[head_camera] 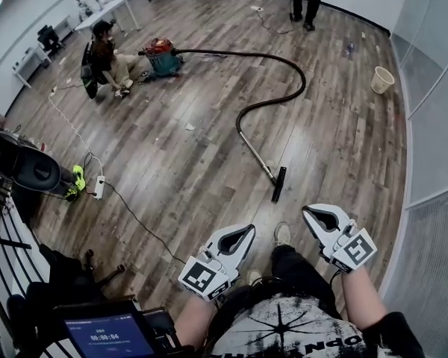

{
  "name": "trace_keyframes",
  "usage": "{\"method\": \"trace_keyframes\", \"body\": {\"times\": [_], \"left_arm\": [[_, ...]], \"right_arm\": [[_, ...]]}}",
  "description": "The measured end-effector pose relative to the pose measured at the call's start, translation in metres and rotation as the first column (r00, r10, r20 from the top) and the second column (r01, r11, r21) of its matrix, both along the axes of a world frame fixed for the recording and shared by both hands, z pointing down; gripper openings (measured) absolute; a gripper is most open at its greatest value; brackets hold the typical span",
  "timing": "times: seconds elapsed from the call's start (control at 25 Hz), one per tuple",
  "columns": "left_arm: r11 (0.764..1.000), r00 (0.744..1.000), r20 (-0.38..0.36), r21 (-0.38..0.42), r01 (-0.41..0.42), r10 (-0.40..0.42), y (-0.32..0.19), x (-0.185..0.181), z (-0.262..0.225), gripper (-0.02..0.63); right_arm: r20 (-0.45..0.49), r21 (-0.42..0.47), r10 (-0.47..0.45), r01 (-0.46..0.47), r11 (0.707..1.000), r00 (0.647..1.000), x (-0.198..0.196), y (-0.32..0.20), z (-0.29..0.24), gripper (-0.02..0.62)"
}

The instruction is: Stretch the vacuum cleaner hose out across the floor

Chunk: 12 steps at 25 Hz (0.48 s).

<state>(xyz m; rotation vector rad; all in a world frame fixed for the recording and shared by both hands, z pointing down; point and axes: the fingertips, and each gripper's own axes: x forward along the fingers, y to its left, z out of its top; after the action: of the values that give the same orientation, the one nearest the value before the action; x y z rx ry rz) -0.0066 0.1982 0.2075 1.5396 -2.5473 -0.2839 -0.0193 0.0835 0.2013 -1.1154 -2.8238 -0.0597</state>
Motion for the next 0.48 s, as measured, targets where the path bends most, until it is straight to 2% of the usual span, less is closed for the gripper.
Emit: {"method": "trace_keyframes", "body": {"times": [0.08, 0.32, 0.48], "left_arm": [[1.0, 1.0, 0.009, -0.011, 0.014, -0.014, -0.002, -0.01, -0.003, 0.002], [0.997, 0.997, 0.022, -0.039, 0.071, -0.071, -0.014, -0.073, -0.011, 0.002], [0.995, 0.995, 0.009, -0.03, 0.1, -0.1, -0.029, -0.115, -0.015, 0.002]], "right_arm": [[0.012, -0.019, -0.019, 0.019, 1.0, 1.0, -0.01, 0.004, -0.003, 0.008], [0.039, -0.025, -0.082, 0.083, 0.996, 0.996, -0.076, -0.001, 0.002, 0.008], [0.01, -0.007, -0.129, 0.129, 0.992, 0.992, -0.123, -0.014, 0.01, 0.008]]}}
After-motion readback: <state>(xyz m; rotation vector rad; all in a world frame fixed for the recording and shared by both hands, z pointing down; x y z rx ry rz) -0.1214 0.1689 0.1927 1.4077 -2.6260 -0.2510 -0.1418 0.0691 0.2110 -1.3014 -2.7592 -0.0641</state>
